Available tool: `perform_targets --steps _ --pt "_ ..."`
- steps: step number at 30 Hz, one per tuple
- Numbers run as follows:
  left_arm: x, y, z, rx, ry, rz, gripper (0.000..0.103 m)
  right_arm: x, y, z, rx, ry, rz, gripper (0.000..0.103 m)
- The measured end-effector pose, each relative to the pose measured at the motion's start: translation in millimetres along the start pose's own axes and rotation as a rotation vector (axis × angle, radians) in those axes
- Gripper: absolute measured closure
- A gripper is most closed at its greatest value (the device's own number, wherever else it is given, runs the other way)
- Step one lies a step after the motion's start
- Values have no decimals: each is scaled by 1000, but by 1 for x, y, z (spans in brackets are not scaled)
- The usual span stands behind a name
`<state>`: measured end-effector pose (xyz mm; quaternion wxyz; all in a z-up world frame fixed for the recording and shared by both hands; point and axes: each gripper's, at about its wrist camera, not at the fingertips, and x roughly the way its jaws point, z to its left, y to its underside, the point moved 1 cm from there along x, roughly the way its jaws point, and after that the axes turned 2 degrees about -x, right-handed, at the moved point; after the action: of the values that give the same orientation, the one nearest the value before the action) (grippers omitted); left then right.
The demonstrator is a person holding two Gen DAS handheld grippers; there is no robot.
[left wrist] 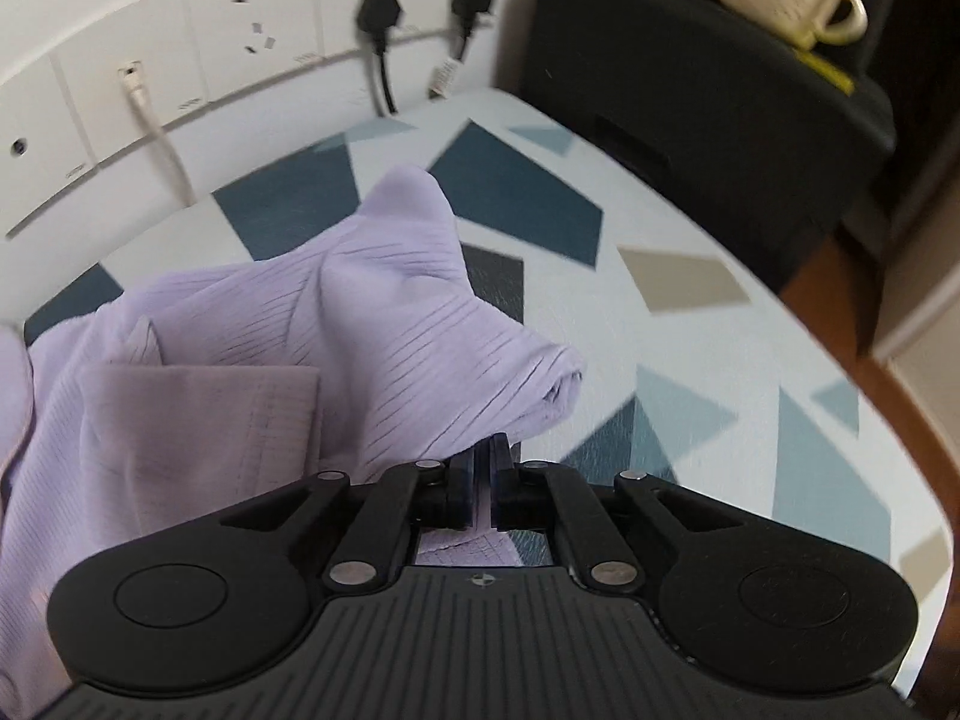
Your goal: Fold clothes
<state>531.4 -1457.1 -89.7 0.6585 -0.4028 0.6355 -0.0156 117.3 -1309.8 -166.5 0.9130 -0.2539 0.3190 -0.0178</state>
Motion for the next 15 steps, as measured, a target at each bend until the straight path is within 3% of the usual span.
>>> perform_targets --steps 3,6,9,12,13,14,15 --pt "-6 -1 6 -83 -2 -73 99 -32 -1 24 -139 64 -131 97" --pt "3 0 9 -128 7 -56 99 -54 -1 38 -266 193 -215 97" --pt "12 5 1 -130 -11 -44 99 -37 1 25 -276 267 -154 97" --pt "20 10 -7 -130 -36 -44 96 -17 2 11 -228 280 -116 96" --pt "21 10 -11 -109 -50 -49 92 -11 2 6 -212 284 -104 92" --pt "21 10 -16 -81 -54 -46 76 -10 1 4 -194 303 -101 81" --pt "19 10 -21 -56 -45 -44 50 -10 -1 3 -175 323 -98 72"
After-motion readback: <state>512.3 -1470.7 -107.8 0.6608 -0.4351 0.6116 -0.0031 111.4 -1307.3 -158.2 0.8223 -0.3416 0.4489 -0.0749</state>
